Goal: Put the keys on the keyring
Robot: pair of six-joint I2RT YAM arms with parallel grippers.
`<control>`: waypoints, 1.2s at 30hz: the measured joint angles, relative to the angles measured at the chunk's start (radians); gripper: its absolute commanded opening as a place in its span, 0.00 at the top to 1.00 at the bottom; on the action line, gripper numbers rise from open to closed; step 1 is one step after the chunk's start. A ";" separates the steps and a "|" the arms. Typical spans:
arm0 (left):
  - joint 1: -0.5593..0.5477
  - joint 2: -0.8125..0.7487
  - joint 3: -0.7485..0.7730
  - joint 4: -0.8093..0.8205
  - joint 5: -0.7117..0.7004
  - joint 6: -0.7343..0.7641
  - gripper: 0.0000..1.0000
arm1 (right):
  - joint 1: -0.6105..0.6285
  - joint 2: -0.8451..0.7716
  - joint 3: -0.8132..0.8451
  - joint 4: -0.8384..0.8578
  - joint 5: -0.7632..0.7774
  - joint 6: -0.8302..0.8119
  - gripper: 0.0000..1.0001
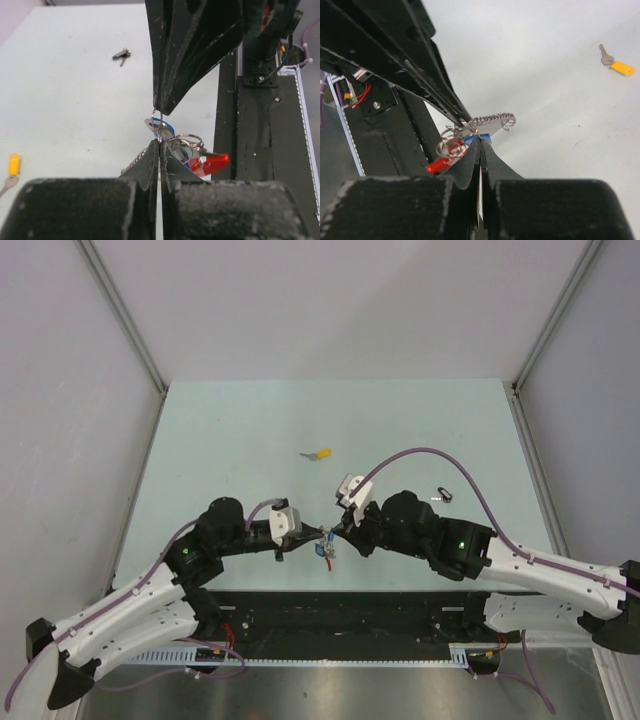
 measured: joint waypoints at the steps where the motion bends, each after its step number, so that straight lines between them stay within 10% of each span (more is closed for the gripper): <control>1: 0.000 -0.021 -0.010 0.013 -0.007 -0.002 1.00 | -0.006 -0.005 0.000 0.003 0.000 0.020 1.00; 13: 0.000 -0.073 -0.060 0.047 -0.021 -0.016 1.00 | -0.079 -0.002 -0.001 0.019 -0.077 0.096 1.00; 26: 0.000 -0.070 -0.060 0.021 0.034 0.028 1.00 | -0.171 -0.135 -0.119 0.116 -0.280 0.068 0.63; 36: 0.000 -0.072 -0.060 0.043 -0.004 -0.049 1.00 | -0.002 -0.157 -0.247 0.301 -0.081 0.012 0.59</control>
